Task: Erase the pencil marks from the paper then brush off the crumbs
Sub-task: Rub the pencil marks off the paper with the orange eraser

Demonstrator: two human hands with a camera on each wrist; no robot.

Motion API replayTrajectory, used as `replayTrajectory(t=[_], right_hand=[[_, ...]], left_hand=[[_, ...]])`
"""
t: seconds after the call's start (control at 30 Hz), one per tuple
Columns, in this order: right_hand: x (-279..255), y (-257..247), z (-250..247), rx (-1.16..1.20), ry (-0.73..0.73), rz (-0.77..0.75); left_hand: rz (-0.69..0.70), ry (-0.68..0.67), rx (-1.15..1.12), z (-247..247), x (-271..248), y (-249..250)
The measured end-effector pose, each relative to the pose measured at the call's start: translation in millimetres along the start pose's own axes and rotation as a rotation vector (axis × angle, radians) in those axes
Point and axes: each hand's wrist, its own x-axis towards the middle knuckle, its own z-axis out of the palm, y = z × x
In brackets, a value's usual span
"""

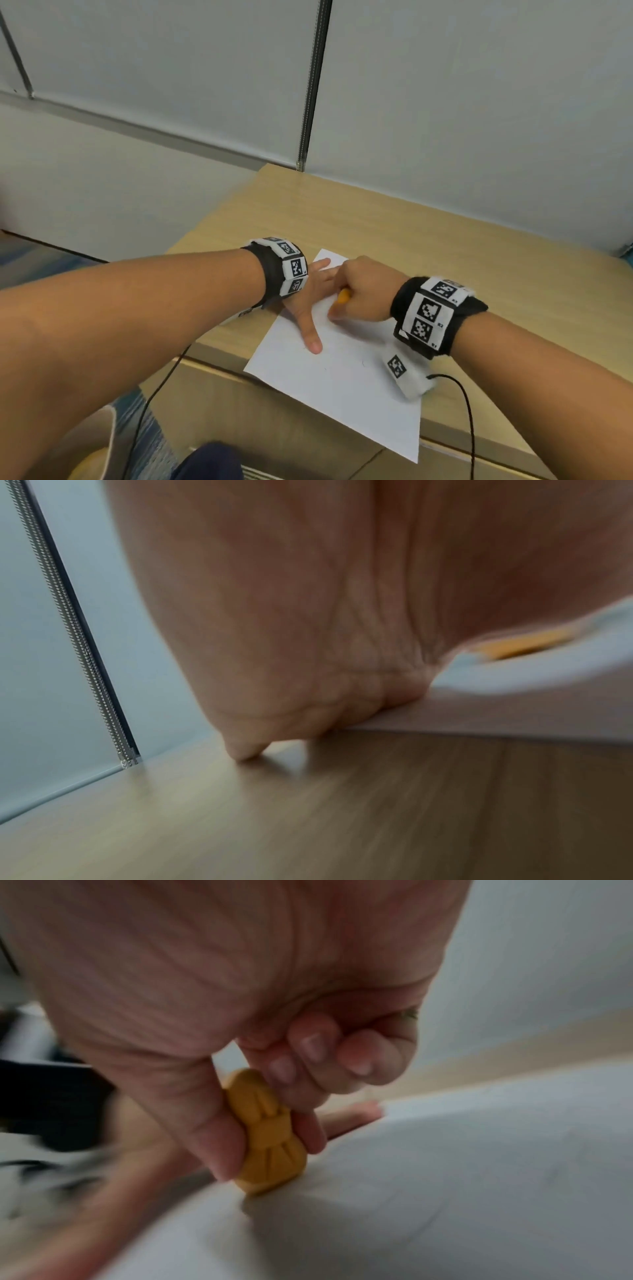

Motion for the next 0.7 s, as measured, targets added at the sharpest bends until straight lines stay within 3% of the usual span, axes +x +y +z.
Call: replayTrajectory(t=[0.1,0.23,0.4,0.57,0.7], right_hand=[[10,12,-8,0.01,0.097,0.084],[-7,-14,11,0.08,-0.023,-0.051],[11,15,-7,0.038,0.119,0.133],[-5,-6,8,0.109,0.013,0.032],[2,18,-8,0.088,0.108,0.212]], left_hand=[[-0.019,0.014,0.041,7,9,-7],[-0.056,-0.023,0.02,7,11,-8],[-0.005,0.049,0.027,11,12,-8],[0.001,0.034,0.012,1,3,0],[-0.053,0.023,0.014,7,11,-6]])
